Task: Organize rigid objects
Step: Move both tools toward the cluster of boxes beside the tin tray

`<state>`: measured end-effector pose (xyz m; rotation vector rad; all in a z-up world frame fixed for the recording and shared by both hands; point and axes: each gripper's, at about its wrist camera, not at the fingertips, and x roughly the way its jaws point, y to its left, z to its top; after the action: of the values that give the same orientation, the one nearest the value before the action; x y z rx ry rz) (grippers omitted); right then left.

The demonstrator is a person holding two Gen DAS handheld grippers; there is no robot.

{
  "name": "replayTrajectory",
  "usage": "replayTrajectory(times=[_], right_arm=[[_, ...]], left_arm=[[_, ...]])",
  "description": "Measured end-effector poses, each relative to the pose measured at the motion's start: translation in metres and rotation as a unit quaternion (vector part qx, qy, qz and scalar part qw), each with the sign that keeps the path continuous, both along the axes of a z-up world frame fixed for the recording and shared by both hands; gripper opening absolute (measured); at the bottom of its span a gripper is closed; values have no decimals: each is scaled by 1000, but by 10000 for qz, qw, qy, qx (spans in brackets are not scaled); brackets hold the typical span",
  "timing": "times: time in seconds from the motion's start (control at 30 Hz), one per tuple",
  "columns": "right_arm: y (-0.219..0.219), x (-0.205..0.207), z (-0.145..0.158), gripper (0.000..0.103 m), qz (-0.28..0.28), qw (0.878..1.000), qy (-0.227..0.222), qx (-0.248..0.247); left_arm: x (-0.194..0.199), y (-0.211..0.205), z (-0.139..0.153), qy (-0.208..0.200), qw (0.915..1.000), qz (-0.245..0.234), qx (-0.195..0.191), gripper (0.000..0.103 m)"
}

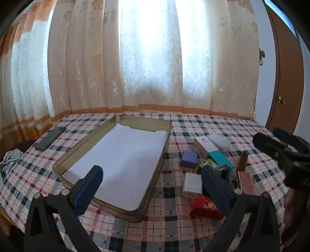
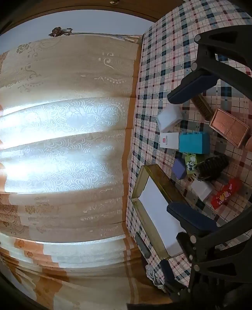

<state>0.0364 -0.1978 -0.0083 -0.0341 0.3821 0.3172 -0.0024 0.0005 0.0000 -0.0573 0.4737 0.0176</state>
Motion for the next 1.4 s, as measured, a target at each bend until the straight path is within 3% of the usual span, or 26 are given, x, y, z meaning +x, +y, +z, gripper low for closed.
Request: replayTrajectory(times=[0.13, 0.23, 0.33, 0.5, 0.57, 1.4], right_arm=[[-2, -1, -2, 103, -46, 10000, 10, -53], [-2, -1, -6, 103, -79, 9999, 62, -73], [-8, -11, -5, 103, -62, 9999, 78, 49], [17, -21, -4, 103, -87, 9999, 31, 91], [-9, -7, -3, 103, -15, 9996, 83, 260], [-16, -10, -10, 103, -87, 9992, 93, 380]], left_arm=[[0, -19, -14, 132, 9993, 28, 362, 103], [4, -11, -15, 244, 9996, -27, 166, 103], [9, -13, -15, 265, 9995, -5, 164, 103], [7, -12, -12, 168, 9996, 28, 228, 103], [6, -13, -11, 120, 9996, 43, 243, 103], [3, -9, -9, -63, 9995, 124, 277, 103]])
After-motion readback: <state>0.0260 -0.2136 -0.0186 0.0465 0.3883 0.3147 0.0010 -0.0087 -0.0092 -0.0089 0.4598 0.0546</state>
